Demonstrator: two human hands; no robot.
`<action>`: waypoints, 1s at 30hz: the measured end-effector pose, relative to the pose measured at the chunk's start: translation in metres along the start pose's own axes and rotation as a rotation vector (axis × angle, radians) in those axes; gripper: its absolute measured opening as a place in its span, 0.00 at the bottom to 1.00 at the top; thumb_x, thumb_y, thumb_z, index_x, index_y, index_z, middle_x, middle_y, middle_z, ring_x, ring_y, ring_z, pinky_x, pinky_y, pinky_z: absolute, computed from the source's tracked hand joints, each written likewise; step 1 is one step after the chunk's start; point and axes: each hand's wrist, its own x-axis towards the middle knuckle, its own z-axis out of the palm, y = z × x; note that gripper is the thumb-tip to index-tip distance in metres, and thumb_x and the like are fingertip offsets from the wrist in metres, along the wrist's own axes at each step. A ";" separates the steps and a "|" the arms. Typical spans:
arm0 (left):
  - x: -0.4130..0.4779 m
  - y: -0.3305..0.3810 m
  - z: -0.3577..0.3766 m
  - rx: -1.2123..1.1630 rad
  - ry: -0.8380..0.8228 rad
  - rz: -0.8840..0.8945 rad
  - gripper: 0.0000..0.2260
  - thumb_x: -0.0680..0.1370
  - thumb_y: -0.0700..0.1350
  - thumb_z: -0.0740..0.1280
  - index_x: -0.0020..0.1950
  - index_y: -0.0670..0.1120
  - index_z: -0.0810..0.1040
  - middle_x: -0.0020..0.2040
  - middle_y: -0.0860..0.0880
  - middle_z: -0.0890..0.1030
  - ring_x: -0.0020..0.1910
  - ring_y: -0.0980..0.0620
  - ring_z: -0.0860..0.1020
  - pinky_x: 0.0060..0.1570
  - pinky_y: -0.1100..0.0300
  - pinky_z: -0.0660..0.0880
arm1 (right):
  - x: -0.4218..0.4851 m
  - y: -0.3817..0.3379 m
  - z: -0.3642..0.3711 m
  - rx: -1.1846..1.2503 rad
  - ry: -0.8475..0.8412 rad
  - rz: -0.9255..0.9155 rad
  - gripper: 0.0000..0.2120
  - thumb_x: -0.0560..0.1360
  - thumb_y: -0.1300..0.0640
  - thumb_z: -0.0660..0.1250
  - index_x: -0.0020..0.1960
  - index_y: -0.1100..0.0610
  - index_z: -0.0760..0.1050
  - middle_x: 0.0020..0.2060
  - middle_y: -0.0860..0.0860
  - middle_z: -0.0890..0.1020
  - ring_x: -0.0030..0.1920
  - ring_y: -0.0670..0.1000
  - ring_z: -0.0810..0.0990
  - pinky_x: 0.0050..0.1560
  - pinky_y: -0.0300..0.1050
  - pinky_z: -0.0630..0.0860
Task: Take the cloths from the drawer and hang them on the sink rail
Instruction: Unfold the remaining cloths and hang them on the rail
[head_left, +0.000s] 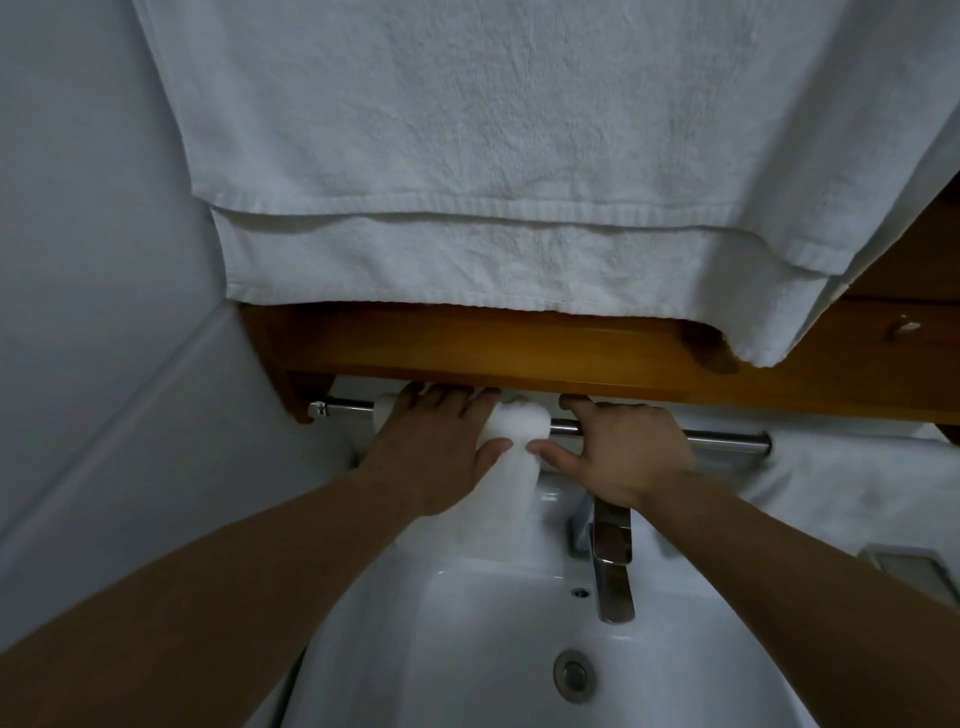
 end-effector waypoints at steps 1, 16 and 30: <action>0.000 0.002 0.003 0.033 0.001 0.005 0.30 0.80 0.65 0.50 0.75 0.48 0.68 0.67 0.44 0.77 0.65 0.42 0.76 0.67 0.40 0.70 | 0.000 0.000 0.001 -0.001 0.009 -0.006 0.41 0.71 0.21 0.40 0.69 0.45 0.67 0.44 0.47 0.84 0.44 0.49 0.82 0.42 0.43 0.77; 0.047 -0.063 -0.013 -0.663 -0.506 -0.354 0.48 0.63 0.83 0.51 0.79 0.61 0.57 0.81 0.55 0.52 0.80 0.48 0.53 0.78 0.45 0.49 | -0.002 0.003 0.003 -0.004 0.030 -0.015 0.41 0.71 0.21 0.40 0.72 0.44 0.63 0.43 0.46 0.82 0.41 0.49 0.81 0.40 0.43 0.77; -0.025 0.028 -0.017 -0.109 0.296 0.045 0.21 0.82 0.56 0.55 0.61 0.44 0.80 0.58 0.44 0.83 0.58 0.44 0.79 0.60 0.46 0.75 | 0.000 0.001 -0.001 0.024 -0.004 0.022 0.41 0.71 0.21 0.42 0.70 0.46 0.69 0.45 0.47 0.84 0.45 0.50 0.82 0.43 0.44 0.77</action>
